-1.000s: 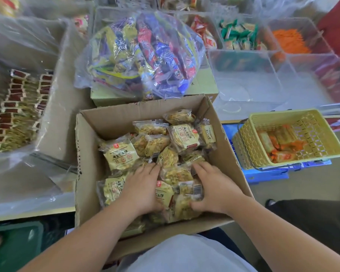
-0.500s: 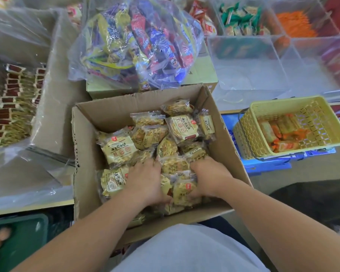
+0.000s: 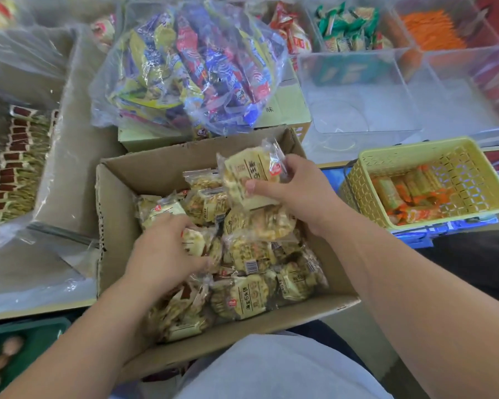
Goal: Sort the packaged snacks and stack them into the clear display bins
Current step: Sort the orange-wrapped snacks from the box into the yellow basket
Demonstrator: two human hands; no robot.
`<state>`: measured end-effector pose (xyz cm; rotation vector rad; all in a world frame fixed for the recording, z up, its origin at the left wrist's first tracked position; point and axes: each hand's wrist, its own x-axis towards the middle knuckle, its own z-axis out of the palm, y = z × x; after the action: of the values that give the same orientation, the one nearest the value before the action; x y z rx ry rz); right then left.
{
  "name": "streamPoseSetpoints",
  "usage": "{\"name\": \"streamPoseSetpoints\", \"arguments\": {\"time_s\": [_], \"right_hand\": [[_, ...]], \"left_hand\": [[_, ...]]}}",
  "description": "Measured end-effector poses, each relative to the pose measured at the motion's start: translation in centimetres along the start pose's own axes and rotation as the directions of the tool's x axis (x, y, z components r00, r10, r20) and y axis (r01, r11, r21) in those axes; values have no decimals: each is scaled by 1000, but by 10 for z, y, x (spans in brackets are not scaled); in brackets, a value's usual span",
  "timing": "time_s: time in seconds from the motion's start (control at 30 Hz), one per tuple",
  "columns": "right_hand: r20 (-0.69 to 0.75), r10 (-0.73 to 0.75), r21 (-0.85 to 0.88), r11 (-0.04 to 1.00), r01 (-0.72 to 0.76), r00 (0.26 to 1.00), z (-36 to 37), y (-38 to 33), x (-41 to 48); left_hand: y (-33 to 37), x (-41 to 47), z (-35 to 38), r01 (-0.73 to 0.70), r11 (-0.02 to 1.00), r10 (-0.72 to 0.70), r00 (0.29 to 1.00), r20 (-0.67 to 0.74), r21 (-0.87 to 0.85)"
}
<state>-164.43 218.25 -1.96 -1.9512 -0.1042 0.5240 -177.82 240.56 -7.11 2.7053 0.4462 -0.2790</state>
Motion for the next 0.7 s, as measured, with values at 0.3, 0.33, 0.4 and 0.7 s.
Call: {"name": "streamPoseSetpoints", "arguments": {"time_s": [0.3,0.33,0.4,0.7], "right_hand": [[170,135,-14,991,-134,976,80,-8,37],[179,145,-106,986,-128,973,80,-6,38],[155,65,-274,962,-20,986,75,-4,32],[312,331,-753,658,19,891,9,69,-45]], "left_hand": [[-19,1,-23,70,900,-45,997,-68,430],[-14,-3,-21,26,914,20,994,-109,404],[-2,-15,-13,-103,955,161,967,-196,278],[46,-30,77,-94,991,32,866,498,100]]}}
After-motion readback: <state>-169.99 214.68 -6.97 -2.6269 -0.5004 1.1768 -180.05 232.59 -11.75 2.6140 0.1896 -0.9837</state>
